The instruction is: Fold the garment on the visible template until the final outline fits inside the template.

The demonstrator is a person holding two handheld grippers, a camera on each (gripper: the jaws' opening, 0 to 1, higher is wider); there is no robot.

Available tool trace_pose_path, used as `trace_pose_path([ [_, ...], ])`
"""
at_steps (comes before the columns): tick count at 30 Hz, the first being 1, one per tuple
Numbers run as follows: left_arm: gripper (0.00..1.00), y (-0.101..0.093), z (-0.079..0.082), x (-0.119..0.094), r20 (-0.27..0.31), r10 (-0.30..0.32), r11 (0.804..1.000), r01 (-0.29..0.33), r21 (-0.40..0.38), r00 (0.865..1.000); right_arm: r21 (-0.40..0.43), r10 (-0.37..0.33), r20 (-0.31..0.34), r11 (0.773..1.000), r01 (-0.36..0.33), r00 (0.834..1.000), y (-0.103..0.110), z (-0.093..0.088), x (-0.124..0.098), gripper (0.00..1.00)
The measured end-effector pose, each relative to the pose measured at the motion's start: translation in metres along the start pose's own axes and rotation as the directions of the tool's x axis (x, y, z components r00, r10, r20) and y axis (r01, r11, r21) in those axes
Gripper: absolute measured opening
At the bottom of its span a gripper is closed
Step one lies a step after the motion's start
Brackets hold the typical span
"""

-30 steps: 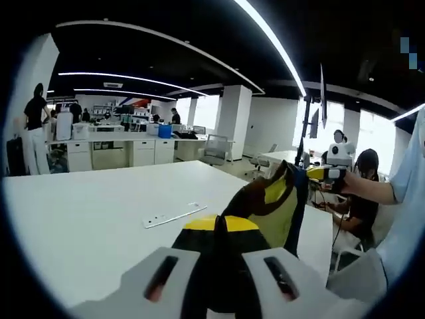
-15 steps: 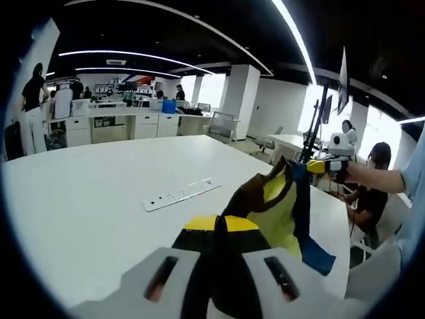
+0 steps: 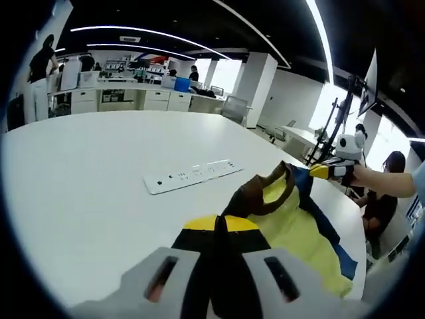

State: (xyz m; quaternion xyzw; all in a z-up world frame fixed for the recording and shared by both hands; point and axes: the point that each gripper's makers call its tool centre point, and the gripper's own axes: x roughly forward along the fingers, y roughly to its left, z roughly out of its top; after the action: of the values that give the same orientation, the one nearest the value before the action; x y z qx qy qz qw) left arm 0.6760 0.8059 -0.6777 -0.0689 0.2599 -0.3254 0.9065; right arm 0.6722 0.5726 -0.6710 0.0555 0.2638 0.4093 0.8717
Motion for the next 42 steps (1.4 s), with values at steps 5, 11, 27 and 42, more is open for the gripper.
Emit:
trace_pose_path([
  [5, 0.0, 0.013, -0.017, 0.022, -0.038, 0.004, 0.999, -0.006, -0.052, 0.999, -0.01, -0.015, -0.061, 1.0, 0.015, 0.998, -0.018, -0.019, 0.017, 0.0],
  [11, 0.0, 0.027, -0.031, 0.04, -0.065, 0.021, 0.998, -0.026, -0.063, 0.998, 0.003, -0.032, -0.106, 0.999, 0.033, 0.994, -0.037, -0.035, 0.031, 0.0],
  [27, 0.0, 0.041, -0.048, 0.057, -0.09, 0.035, 0.994, -0.044, -0.101, 0.995, 0.018, -0.045, -0.149, 0.999, 0.049, 0.988, -0.05, -0.052, 0.045, 0.0],
  [42, 0.47, 0.021, -0.036, 0.055, -0.061, -0.031, 0.999, 0.029, -0.038, 0.998, -0.078, -0.028, -0.142, 0.997, 0.017, 0.989, -0.034, -0.048, 0.04, 0.42],
])
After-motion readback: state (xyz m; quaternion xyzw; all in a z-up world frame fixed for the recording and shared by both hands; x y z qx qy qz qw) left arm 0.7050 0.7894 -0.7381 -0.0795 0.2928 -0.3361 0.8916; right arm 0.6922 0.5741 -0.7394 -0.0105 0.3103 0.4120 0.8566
